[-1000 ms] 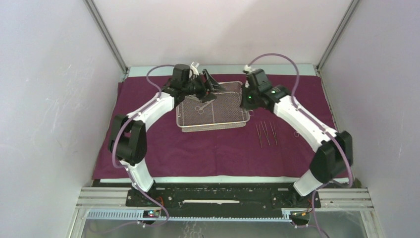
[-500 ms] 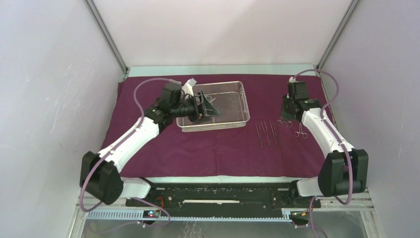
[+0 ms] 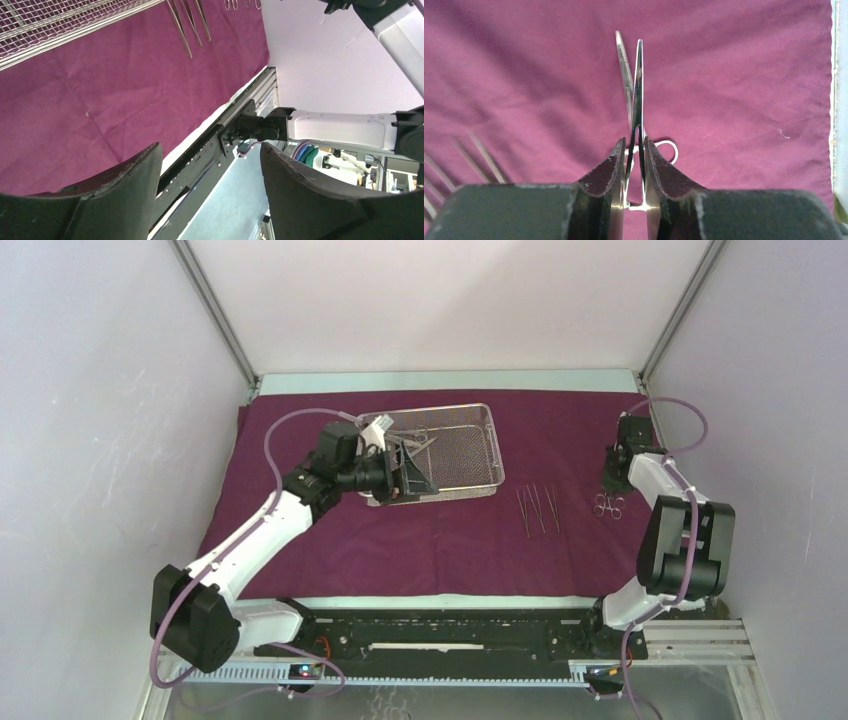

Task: Open and lay out the surgical kit
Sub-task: Place the medical item in the surgical kit.

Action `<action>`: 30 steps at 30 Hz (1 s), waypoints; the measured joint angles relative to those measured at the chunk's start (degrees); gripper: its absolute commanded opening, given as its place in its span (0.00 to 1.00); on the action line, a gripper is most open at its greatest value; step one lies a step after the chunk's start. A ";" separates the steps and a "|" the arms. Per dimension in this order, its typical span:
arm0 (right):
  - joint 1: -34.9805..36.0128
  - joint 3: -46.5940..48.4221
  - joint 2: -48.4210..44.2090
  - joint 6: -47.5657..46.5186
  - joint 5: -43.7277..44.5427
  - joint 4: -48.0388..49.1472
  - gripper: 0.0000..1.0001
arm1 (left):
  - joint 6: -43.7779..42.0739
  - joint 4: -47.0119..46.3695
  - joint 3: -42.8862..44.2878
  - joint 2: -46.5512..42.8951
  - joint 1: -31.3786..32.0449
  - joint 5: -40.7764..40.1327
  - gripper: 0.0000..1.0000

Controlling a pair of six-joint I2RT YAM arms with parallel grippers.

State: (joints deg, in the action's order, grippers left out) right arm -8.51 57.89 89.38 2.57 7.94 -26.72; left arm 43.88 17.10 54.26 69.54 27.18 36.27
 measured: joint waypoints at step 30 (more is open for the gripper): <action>-6.19 4.15 11.10 -9.73 6.29 1.29 0.18 | -0.68 -1.70 -2.49 0.33 -4.98 4.28 0.76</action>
State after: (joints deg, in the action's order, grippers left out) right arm -14.70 62.04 100.49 -7.16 14.24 -25.43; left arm 43.20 15.40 51.77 69.87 22.20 40.56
